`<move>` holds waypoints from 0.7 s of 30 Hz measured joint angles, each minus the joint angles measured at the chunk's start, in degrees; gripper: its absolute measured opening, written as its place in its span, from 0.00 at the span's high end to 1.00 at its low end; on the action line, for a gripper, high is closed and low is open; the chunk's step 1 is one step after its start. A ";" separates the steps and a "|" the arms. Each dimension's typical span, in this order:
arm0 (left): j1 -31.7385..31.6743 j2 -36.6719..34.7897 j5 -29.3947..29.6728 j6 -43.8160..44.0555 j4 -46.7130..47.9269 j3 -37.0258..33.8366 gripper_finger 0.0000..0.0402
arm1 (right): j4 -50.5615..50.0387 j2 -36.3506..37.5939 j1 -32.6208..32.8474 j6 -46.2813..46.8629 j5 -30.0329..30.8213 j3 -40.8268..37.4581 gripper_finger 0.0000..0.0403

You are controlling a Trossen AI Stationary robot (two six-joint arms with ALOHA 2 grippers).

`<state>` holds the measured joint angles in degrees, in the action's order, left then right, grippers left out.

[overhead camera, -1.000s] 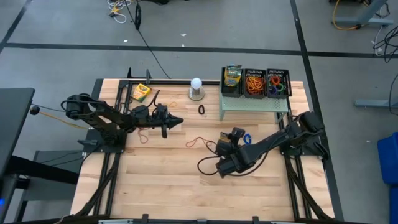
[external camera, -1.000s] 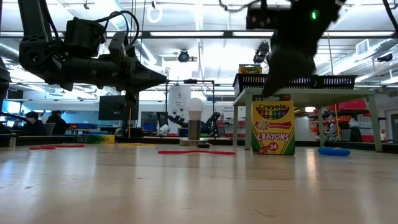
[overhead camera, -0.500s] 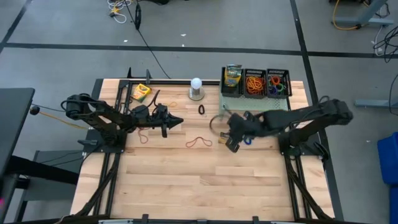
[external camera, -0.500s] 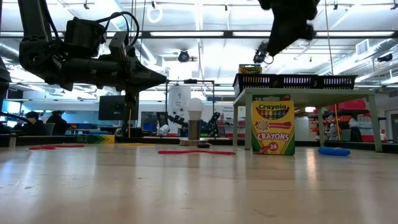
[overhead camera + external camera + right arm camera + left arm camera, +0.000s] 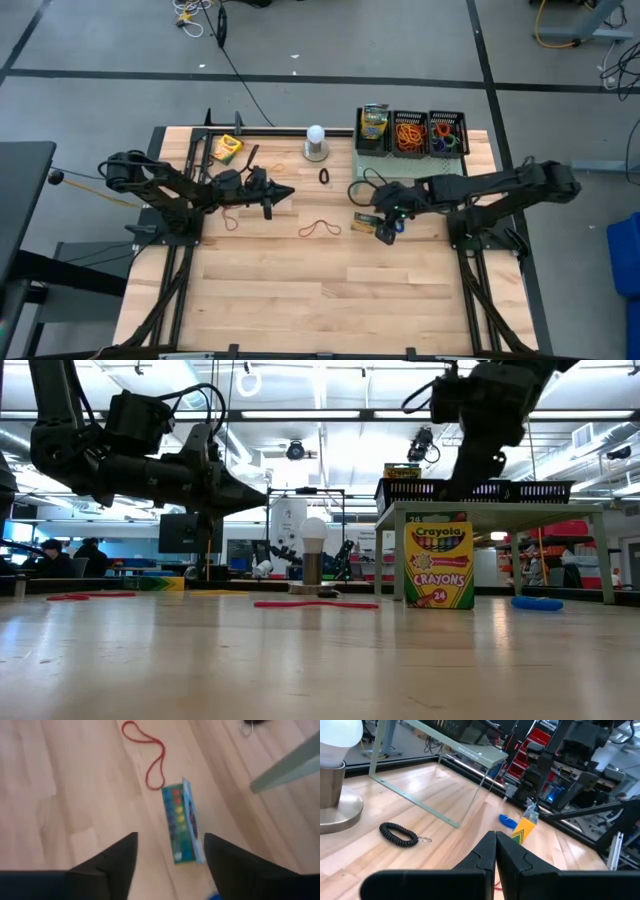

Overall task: Pick & Place Office Desk Supplies
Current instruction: Put the bottom crayon box into the left basket on the shelf

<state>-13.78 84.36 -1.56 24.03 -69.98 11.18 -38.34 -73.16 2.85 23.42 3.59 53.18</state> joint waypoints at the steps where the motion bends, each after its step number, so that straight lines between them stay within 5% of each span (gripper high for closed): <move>1: -0.03 0.00 0.07 -0.05 0.04 0.00 0.96 | 0.48 -0.44 -0.02 -0.21 0.44 0.11 0.40; 9: 2.21 0.00 0.68 -3.62 0.96 1.02 0.98 | -0.06 -7.12 -0.57 -2.35 0.35 0.44 0.38; 21: 6.75 0.00 5.03 -4.20 3.06 1.20 0.99 | 0.79 -10.89 -0.44 -3.58 0.47 0.86 0.56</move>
<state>-7.03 84.36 3.46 19.84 -66.92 12.38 -37.55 -84.05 2.42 19.84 4.06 54.04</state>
